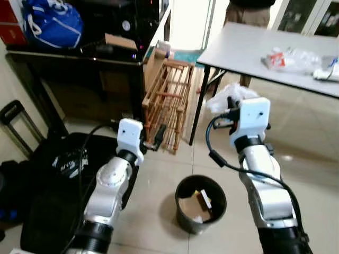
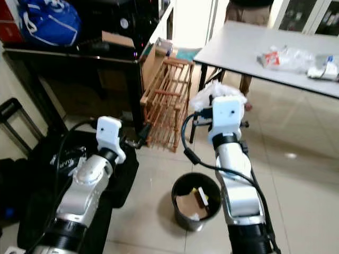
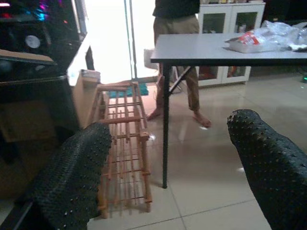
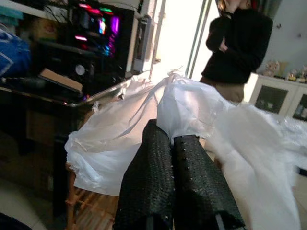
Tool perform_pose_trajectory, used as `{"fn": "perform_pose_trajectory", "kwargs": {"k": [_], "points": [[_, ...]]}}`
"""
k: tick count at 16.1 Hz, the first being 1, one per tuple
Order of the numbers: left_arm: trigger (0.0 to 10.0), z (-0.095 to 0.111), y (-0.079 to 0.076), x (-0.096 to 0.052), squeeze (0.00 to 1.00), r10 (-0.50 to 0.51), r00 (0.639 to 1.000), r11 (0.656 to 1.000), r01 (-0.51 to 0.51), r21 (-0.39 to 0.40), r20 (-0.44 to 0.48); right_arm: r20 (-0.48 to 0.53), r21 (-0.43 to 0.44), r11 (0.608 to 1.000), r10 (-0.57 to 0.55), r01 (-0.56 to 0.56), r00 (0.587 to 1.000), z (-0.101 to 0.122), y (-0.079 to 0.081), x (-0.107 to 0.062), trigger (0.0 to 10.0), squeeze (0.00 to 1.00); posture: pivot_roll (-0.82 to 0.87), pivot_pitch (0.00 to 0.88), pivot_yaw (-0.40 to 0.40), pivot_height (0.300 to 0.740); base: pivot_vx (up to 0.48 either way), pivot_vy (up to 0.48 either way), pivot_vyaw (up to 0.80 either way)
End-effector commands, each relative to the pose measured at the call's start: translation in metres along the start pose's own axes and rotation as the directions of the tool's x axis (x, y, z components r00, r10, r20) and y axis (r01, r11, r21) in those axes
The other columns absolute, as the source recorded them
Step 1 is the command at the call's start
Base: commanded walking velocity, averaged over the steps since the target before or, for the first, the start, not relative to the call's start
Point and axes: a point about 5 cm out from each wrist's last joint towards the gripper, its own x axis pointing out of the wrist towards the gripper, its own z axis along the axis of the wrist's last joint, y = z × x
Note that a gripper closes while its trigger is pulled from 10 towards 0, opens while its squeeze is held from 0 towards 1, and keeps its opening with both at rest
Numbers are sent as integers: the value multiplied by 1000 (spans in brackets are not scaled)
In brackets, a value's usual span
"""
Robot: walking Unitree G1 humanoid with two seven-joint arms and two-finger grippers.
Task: Picking trash to rubbish bin
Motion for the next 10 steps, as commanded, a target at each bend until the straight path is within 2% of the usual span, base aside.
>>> {"fn": "perform_pose_trajectory", "kwargs": {"k": [1, 10], "points": [[10000, 1, -5, 1, 0, -16, 1000, 1000, 16, -3, 2, -11, -1, 1000, -15, 15, 1000, -1, -5, -1, 10000, 0, -8, 30, -9, 740, 0, 0, -406], [10000, 5, -7, 3, 0, -36, 999, 999, 36, -15, 21, -22, 8, 1000, -21, 21, 1000, -3, -3, 0, 10000, 0, -7, 28, 3, 740, 0, 0, -778]]}}
